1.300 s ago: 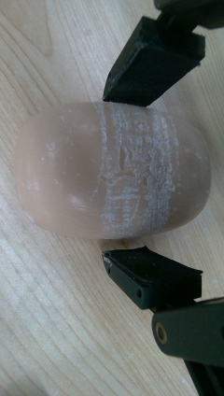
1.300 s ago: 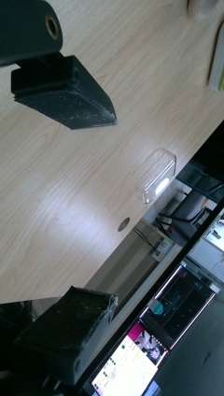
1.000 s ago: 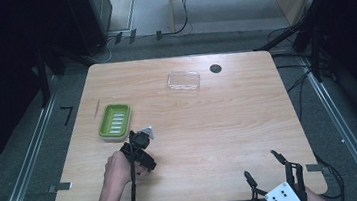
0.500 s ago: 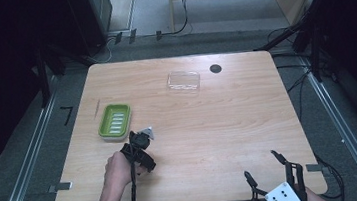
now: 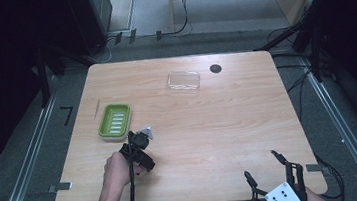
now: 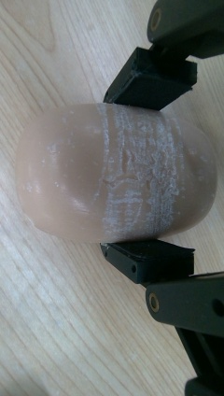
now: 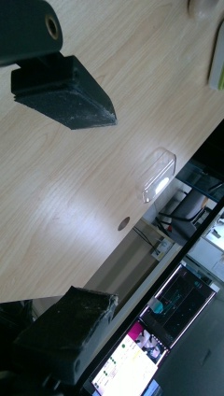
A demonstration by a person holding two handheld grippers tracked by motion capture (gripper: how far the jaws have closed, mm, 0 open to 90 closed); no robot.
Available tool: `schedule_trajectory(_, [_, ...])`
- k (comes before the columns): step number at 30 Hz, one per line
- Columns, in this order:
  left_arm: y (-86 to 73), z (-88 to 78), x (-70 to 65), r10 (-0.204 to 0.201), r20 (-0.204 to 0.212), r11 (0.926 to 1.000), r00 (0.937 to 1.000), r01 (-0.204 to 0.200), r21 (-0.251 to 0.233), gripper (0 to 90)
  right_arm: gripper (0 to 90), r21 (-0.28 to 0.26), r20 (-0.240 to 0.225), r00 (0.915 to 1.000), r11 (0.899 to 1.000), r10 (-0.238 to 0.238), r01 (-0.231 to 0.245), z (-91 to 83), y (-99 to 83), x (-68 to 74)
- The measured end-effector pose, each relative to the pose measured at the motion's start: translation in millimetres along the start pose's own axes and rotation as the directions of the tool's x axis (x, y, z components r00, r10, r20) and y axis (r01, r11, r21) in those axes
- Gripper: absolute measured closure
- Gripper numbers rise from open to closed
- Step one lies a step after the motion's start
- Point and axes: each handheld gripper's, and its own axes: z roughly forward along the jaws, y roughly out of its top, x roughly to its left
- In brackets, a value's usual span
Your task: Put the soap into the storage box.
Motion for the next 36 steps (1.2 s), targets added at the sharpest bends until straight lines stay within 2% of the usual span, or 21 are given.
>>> schedule_trajectory(19, [-9.1, -12.7, 15.3, -0.005, 0.004, 1.0000, 1.0000, 0.005, -0.008, 33.9, 13.2, 0.002, -0.001, 1.0000, 1.000, 0.002, -0.002, -0.3, -0.2, -0.2])
schedule_trajectory(36, [-23.7, -18.7, 38.3, -0.047, 0.005, 0.9985, 0.9989, 0.048, -0.025, 33.8, 13.2, 0.001, 0.005, 1.0000, 1.000, 0.004, -0.004, -0.6, -0.3, -0.8])
